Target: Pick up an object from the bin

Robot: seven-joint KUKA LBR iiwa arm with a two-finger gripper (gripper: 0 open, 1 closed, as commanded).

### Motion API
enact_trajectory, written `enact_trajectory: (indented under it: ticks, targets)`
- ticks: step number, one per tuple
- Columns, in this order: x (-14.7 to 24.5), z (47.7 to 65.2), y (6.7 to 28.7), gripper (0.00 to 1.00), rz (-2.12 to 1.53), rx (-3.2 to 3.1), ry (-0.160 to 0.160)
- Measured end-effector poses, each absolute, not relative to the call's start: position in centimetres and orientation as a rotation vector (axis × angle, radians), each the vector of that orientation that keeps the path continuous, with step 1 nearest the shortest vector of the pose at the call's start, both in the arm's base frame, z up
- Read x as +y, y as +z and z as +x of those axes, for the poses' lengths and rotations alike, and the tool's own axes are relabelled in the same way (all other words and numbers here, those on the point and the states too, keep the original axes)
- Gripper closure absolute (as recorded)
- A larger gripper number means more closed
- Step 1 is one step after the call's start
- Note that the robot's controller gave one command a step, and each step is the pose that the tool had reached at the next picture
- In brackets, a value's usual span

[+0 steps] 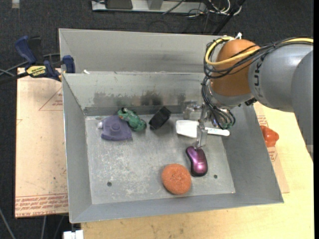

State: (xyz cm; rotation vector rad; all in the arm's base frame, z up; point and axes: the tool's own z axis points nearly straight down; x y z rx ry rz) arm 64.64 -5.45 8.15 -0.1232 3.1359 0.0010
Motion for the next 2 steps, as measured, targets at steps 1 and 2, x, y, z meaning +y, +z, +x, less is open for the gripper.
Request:
enact_trajectory:
  ticks: [1, 2]
  targets:
    - [-7.3, 64.4, 9.6, 0.00, -0.118, 3.143, 0.002]
    - [-6.3, 64.4, 11.4, 0.00, -0.095, 3.132, 0.002]
